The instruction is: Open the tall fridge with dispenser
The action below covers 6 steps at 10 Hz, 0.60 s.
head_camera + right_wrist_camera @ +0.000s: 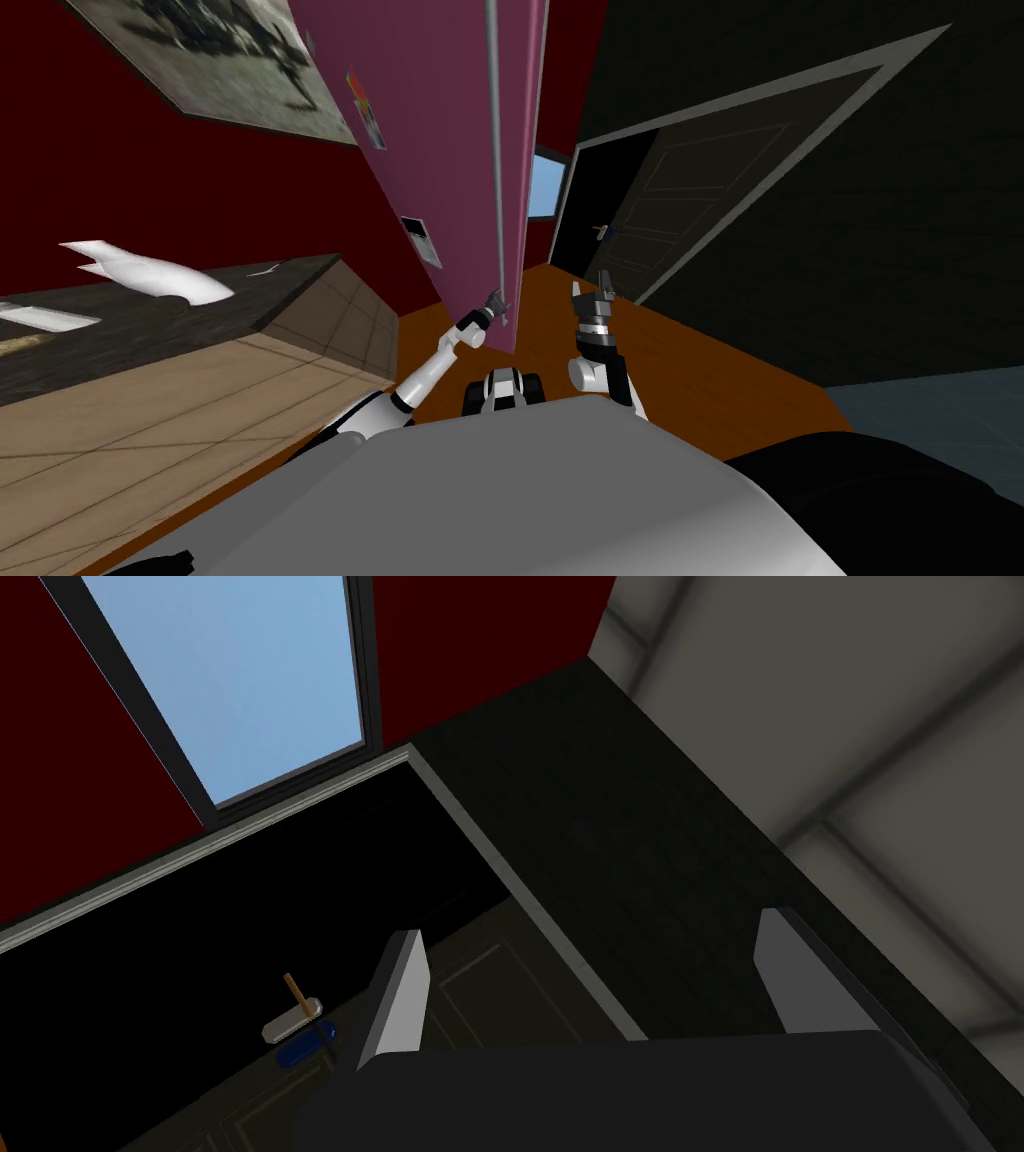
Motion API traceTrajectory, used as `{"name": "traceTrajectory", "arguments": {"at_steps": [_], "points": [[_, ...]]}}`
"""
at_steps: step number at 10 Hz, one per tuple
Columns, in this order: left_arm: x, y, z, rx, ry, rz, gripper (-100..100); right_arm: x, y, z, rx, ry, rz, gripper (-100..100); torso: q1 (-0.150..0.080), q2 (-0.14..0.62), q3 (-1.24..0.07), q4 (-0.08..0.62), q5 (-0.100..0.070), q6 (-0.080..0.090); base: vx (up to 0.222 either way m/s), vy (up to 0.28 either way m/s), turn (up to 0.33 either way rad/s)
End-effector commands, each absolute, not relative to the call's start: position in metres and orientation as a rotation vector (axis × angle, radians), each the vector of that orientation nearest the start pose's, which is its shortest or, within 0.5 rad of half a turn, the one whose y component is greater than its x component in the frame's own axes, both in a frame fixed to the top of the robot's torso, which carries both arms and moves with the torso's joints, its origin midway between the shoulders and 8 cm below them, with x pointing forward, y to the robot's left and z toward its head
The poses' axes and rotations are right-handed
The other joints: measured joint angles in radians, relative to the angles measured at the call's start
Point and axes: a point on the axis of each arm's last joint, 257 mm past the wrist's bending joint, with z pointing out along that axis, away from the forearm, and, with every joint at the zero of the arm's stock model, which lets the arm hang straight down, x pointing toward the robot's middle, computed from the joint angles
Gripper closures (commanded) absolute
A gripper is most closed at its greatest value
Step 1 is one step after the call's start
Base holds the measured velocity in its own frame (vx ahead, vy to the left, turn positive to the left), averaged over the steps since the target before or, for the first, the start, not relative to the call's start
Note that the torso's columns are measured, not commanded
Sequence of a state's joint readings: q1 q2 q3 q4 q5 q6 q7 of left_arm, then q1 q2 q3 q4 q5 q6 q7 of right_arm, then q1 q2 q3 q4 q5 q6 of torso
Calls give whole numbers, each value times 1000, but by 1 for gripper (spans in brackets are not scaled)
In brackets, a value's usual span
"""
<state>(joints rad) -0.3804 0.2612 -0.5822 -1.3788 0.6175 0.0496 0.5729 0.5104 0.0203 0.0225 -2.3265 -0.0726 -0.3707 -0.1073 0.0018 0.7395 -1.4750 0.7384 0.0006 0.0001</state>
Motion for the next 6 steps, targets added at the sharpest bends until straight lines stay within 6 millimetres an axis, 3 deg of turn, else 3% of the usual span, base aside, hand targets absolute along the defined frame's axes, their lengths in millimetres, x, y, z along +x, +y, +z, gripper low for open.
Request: {"name": "traceTrajectory", "arguments": {"at_steps": [1, 2, 4, 5, 6], "points": [[564, 14, -212, -1705, 1375, -2017, -100, 355, -284, 17, 837, 579, 1447, 0, -1, 1, 0, 0, 0, 1, -53, 5, -219], [566, 34, -214, -1723, 1354, -1985, -100, 355, -284, 16, 837, 579, 1447, 0, -2, 0, 0, 0, -1, 0, -63, -3, -389], [574, 47, -207, -1726, 1311, -1985, -100, 355, -284, 16, 837, 579, 1447, 0, -3, 1, 0, 0, -1, 1, -49, 9, -96], [577, 72, -207, -1742, 1278, -1951, -100, 355, -284, 16, 837, 579, 1446, 0, -2, -2, -1, 0, -1, 0, -48, -21, -314], [582, 82, -202, -1744, 1246, -1951, -100, 355, -284, 17, 837, 579, 1447, 0, -4, -1, -1, 0, -1, 1, -49, -9, -240]]}}
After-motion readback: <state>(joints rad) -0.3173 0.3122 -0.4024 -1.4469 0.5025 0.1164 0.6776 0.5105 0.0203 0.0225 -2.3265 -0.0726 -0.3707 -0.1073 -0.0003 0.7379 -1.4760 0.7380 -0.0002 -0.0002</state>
